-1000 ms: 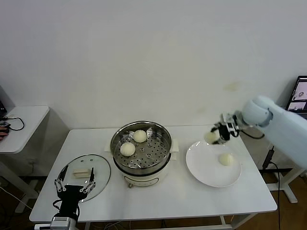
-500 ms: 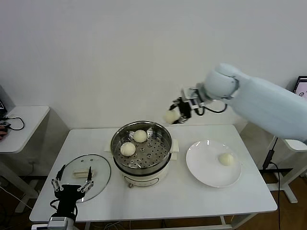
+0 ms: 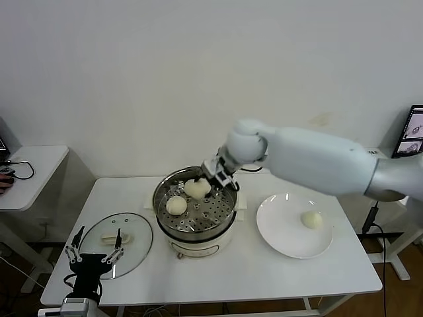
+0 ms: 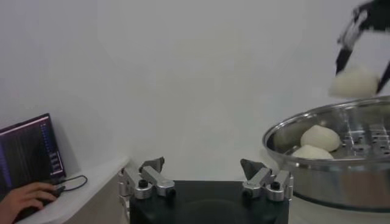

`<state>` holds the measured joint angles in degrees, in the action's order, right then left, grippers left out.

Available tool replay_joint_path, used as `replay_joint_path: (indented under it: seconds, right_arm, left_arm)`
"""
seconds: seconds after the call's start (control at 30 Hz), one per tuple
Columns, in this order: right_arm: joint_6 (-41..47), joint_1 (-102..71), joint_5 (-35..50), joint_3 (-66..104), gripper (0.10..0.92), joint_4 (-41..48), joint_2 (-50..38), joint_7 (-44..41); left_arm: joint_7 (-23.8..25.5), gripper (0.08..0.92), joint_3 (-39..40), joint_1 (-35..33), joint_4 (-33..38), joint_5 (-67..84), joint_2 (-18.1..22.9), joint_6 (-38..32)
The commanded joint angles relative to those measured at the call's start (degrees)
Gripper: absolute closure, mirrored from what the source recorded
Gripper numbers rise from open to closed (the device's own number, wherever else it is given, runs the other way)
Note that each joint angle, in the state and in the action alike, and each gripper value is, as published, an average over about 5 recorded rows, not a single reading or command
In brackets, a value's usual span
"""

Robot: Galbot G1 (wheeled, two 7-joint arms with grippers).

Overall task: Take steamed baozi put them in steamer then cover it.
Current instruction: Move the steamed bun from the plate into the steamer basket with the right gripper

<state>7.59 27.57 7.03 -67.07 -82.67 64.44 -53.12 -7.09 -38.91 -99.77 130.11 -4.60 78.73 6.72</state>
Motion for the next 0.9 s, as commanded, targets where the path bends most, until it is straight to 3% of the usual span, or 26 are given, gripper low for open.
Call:
replay_joint_path:
  seconds: [0.03, 0.4, 0.9]
  right_arm:
    - [-11.8, -3.6, -13.5, -4.6, 0.465, 2.0, 5.3, 0.3]
    - [-17.5, -4.7, -15.8, -5.4, 0.465, 2.6, 7.4, -0.7]
    - [-18.8, -3.1, -14.9, -5.8, 0.440, 0.1, 6.1, -1.7]
  left_arm:
    - [0.0, 0.177, -0.3, 0.5, -0.3, 0.1, 0.1, 0.1]
    - [0.1, 0.177, -0.9, 1.4, -1.2, 0.6, 0.2, 0.2]
    - [0.2, 0.177, -0.8, 2.6, -2.4, 1.1, 0.0, 0.3]
